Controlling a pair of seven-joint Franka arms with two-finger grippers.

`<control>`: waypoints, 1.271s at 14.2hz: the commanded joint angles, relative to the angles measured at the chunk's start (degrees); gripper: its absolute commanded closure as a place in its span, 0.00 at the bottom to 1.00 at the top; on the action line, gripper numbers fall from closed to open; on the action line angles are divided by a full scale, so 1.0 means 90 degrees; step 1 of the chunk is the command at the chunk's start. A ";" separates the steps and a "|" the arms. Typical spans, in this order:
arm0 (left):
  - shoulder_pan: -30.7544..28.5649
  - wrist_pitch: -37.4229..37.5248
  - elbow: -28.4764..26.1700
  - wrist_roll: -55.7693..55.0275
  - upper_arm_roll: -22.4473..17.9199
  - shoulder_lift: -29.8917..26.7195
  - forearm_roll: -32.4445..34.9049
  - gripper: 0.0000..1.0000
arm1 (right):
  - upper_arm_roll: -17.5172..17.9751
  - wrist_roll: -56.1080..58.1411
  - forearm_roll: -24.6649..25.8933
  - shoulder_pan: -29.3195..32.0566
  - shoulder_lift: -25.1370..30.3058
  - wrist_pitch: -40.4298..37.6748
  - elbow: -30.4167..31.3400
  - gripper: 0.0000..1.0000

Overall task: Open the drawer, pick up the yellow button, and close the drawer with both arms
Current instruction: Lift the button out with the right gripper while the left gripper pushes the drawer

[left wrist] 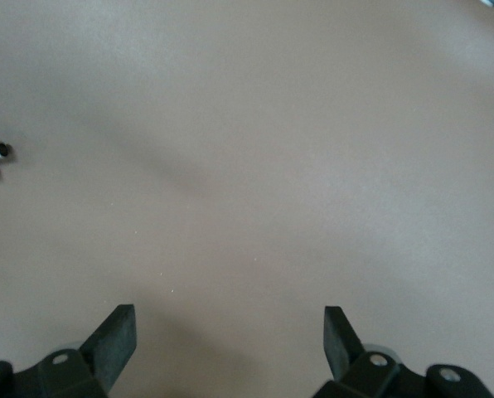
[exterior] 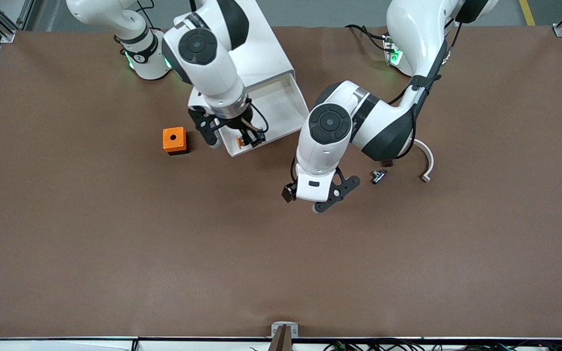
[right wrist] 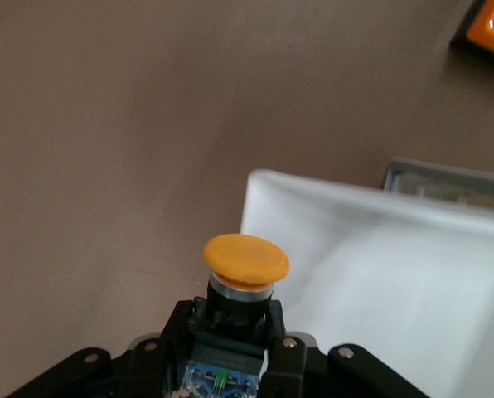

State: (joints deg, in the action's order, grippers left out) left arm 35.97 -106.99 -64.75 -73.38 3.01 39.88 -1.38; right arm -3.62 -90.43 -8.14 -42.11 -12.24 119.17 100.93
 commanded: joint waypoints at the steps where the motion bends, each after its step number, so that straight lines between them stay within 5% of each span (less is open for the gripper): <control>1: 0.0047 -0.0007 -0.0139 -0.0079 0.0240 -0.0066 0.0056 0.01 | 0.0060 0.1224 0.0045 0.0642 0.0139 -0.0562 -0.0344 1.00; 9: 0.0251 0.0110 -0.0315 -0.0128 0.0662 -0.0056 0.0066 0.01 | 0.0051 0.6174 0.0006 0.3249 0.0111 -0.1648 -0.0648 0.99; 14: 0.0651 0.0558 -0.0315 -0.0138 0.0662 -0.0056 0.0076 0.01 | 0.0041 0.8920 0.0094 0.4598 -0.0396 -0.1523 -0.0648 0.98; 18: 0.0905 0.0813 -0.0305 -0.0138 0.0681 -0.0066 0.0046 0.01 | 0.0041 1.0260 0.0455 0.5273 -0.1294 -0.0616 -0.0648 0.98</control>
State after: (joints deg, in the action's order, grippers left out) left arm 43.28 -101.37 -67.33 -74.07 9.03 39.97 -1.38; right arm -4.47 -2.63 -5.23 2.56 -19.79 110.80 96.11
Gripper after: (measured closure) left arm 0.004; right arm 0.608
